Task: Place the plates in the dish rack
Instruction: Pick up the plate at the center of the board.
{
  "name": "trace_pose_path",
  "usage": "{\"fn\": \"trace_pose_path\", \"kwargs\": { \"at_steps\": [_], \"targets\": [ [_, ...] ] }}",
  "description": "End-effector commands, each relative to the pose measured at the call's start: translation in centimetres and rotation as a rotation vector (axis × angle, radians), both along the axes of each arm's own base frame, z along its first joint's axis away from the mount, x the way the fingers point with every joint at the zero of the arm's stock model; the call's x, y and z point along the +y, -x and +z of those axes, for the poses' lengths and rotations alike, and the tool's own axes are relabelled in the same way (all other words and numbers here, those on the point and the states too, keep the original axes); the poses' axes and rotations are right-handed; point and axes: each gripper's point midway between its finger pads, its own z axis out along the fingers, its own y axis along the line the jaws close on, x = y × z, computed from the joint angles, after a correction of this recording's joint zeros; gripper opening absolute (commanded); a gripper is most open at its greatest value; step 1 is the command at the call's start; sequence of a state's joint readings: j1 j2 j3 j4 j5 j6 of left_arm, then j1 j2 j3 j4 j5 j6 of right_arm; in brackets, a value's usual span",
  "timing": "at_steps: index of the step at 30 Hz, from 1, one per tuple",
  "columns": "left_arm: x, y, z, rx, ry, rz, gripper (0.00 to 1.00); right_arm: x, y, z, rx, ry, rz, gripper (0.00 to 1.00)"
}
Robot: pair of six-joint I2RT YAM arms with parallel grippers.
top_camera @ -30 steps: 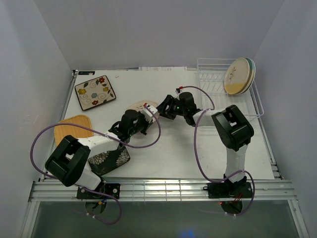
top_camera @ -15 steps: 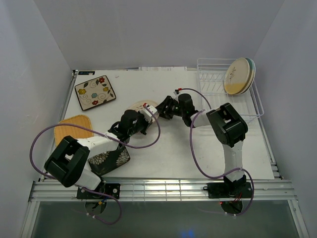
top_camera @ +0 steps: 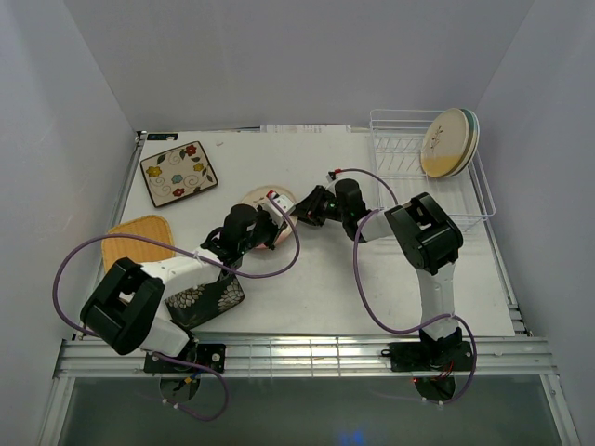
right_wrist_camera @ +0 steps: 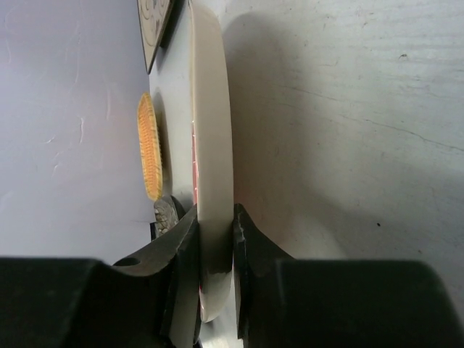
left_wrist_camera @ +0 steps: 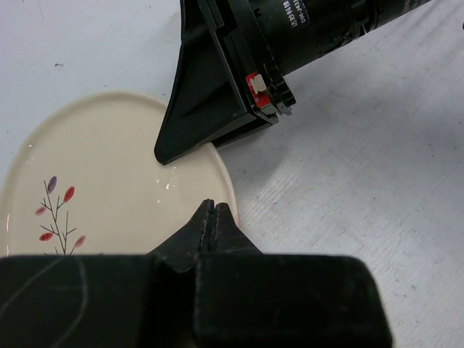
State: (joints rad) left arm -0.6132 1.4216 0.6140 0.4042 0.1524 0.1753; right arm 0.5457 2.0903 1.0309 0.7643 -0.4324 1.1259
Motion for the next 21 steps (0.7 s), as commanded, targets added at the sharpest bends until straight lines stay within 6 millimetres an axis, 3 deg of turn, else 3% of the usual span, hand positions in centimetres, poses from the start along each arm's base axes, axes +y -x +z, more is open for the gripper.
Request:
{"fn": "trace_pose_path", "kwargs": {
  "at_steps": [1,7,17,19,21],
  "targets": [
    [-0.2,0.3,2.3,-0.053,0.043,-0.026,0.02,0.7,-0.1,3.5,-0.103,-0.083,0.018,0.08],
    [-0.1,0.7,2.4,-0.08,0.023,-0.058,0.15,-0.3,-0.3,4.2,-0.163,-0.01,-0.028,0.08],
    [0.3,1.5,2.9,-0.13,-0.013,-0.113,0.18,-2.6,0.0,5.7,-0.291,0.183,-0.113,0.08],
    [0.4,2.5,2.5,-0.136,-0.021,-0.165,0.23,-3.2,0.0,6.3,-0.325,0.211,-0.134,0.08],
    [0.3,3.3,3.1,-0.162,-0.013,-0.207,0.41,-3.3,0.2,7.2,-0.371,0.228,-0.145,0.08]
  ]
}}
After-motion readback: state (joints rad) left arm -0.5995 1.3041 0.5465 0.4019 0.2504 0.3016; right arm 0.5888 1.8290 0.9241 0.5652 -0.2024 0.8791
